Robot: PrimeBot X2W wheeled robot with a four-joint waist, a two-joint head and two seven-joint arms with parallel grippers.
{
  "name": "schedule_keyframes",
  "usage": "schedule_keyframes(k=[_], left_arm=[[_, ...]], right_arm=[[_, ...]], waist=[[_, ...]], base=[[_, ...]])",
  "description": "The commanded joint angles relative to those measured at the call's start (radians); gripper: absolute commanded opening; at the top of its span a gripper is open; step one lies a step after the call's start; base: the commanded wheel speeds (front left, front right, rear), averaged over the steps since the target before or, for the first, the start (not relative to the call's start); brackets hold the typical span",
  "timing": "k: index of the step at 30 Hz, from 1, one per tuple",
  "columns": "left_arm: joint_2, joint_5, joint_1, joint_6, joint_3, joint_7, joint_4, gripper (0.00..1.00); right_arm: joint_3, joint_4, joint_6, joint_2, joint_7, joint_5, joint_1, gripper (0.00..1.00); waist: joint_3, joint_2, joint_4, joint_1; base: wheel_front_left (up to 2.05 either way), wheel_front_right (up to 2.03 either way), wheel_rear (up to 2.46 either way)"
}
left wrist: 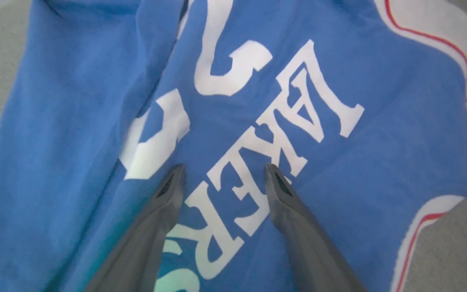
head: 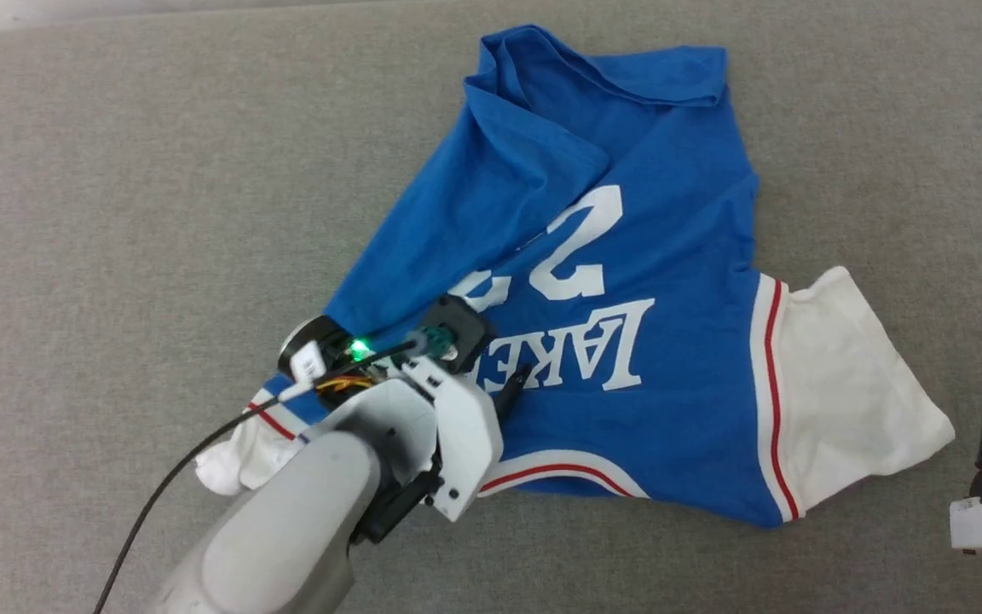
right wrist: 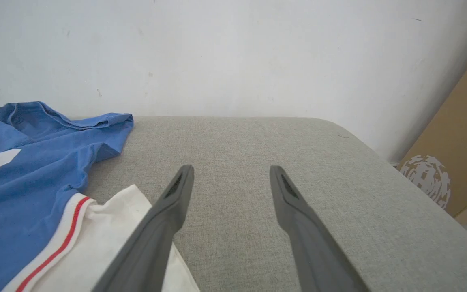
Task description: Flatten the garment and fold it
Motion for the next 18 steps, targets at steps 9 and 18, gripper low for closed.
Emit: schedule_keyframes(k=[9,18], left_arm=[[-0.025,0.003,-0.079,-0.049,-0.089,0.039,0.186,0.00],[-0.099,0.002,-0.158,-0.038,-0.076,-0.067,0.182,0.00]], right_arm=[[0.003,0.011,-0.001,0.003,-0.013,0.005,-0.018,1.00],[-0.007,0.014,-0.001,0.003,-0.011,0.003,-0.025,1.00]], waist=[[0.015,0.0000,-0.022,-0.0002],[0.003,0.0000,-0.010,-0.0002]], base=[[0.00,0.00,0.00],[0.00,0.00,0.00]])
